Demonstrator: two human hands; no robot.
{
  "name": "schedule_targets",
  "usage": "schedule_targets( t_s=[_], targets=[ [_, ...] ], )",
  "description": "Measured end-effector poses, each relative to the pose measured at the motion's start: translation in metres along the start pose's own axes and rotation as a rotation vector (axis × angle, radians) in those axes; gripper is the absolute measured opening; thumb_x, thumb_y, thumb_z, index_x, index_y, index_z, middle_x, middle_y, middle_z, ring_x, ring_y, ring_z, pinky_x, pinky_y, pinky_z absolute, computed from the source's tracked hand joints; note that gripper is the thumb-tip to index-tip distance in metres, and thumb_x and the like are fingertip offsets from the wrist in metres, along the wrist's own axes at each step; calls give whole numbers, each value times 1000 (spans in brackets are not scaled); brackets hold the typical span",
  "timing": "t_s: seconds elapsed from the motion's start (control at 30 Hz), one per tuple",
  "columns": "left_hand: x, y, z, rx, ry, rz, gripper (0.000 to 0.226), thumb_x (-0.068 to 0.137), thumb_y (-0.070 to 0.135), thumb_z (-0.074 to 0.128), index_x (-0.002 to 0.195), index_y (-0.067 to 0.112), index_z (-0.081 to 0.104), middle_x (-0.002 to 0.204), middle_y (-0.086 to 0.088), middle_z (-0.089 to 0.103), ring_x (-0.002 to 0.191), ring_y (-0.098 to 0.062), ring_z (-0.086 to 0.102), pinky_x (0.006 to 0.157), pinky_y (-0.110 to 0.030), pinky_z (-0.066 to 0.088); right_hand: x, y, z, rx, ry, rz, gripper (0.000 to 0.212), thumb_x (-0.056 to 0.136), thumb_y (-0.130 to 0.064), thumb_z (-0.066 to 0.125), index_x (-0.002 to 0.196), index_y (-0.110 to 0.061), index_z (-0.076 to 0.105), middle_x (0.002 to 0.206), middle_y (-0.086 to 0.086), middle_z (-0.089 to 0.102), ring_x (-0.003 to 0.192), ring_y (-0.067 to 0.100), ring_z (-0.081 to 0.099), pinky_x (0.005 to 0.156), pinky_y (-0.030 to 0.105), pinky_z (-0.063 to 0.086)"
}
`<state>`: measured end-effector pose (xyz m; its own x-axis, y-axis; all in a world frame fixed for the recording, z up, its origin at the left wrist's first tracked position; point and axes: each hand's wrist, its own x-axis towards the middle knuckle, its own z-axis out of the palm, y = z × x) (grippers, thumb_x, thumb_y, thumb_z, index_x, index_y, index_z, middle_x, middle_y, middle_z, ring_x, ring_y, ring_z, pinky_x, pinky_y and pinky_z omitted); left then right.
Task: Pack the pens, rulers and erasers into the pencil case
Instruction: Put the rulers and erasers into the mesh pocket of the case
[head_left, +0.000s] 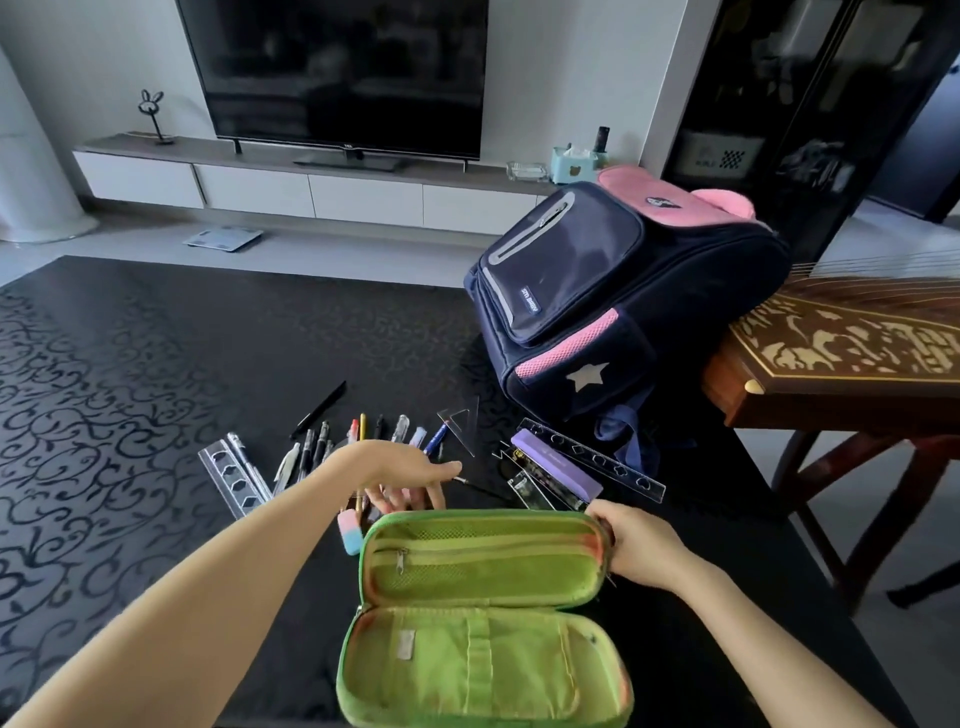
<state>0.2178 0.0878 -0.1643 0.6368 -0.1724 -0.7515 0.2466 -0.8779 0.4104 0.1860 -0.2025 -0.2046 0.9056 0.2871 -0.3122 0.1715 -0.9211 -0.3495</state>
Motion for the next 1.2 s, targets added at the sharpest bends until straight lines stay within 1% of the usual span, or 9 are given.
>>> schedule_targets(
  t_s=[0.2, 0.33, 0.47, 0.67, 0.9, 0.97, 1.07, 1.13, 1.2],
  targets=[
    [17, -14, -2, 160, 133, 94, 25, 93, 44, 46, 89, 23, 60, 82, 1, 63, 59, -12, 55, 54, -21, 45, 22, -2, -4, -117, 110, 0, 15, 84, -20, 54, 94, -31, 51, 89, -13, 58, 77, 12, 53, 60, 26, 35],
    [20, -25, -3, 416, 275, 86, 20, 91, 37, 51, 90, 19, 60, 91, -1, 68, 68, -15, 62, 74, -31, 51, 33, -4, -7, -190, 196, -13, 30, 87, -32, 56, 116, -24, 53, 111, -5, 57, 92, 16, 55, 68, 26, 33],
    [17, -41, 0, 558, 433, 75, 19, 89, 32, 50, 98, 20, 63, 103, -1, 64, 91, -24, 60, 72, -32, 48, 39, -5, -8, -235, 258, -26, 30, 89, -36, 53, 116, -23, 54, 112, -1, 57, 102, 19, 55, 69, 27, 34],
    [6, -60, 9, 441, 629, 119, 17, 88, 21, 46, 86, 21, 63, 90, 6, 61, 78, -18, 54, 62, -30, 45, 42, -5, -8, -244, 299, -37, 25, 88, -34, 56, 111, -24, 57, 108, -2, 61, 100, 21, 56, 73, 30, 41],
    [-35, -54, 48, -85, 815, 428, 11, 87, 24, 60, 79, 25, 68, 81, 14, 66, 69, -1, 56, 70, -25, 48, 35, -6, -8, -152, 285, -8, 37, 84, -33, 61, 119, -26, 52, 108, -2, 62, 100, 20, 58, 80, 33, 46],
    [-43, -53, 63, -14, 958, 526, 12, 89, 22, 59, 87, 22, 71, 86, 17, 61, 79, 3, 53, 75, -20, 43, 32, -5, -6, -132, 293, 0, 40, 83, -31, 62, 120, -25, 50, 109, -1, 61, 101, 21, 57, 80, 33, 46],
    [-49, -54, 78, 268, 1307, 634, 18, 87, 24, 54, 90, 18, 71, 89, 4, 61, 84, -15, 53, 75, -25, 45, 31, -2, -2, -95, 313, 4, 33, 85, -26, 60, 117, -20, 54, 111, 3, 60, 101, 23, 57, 80, 33, 43],
    [-45, -53, 87, 400, 1345, 707, 10, 81, 12, 63, 88, 14, 68, 83, -2, 60, 78, -20, 51, 66, -31, 50, 31, 0, 1, -101, 321, 13, 27, 87, -23, 58, 112, -15, 58, 110, 5, 60, 100, 25, 57, 77, 32, 42],
    [-38, -51, 96, 431, 1310, 698, 28, 67, -3, 74, 88, 13, 67, 80, -5, 59, 75, -21, 48, 56, -36, 51, 31, 1, 2, -116, 321, 18, 22, 88, -23, 58, 108, -13, 59, 107, 6, 60, 97, 25, 57, 72, 30, 38]
  ],
)
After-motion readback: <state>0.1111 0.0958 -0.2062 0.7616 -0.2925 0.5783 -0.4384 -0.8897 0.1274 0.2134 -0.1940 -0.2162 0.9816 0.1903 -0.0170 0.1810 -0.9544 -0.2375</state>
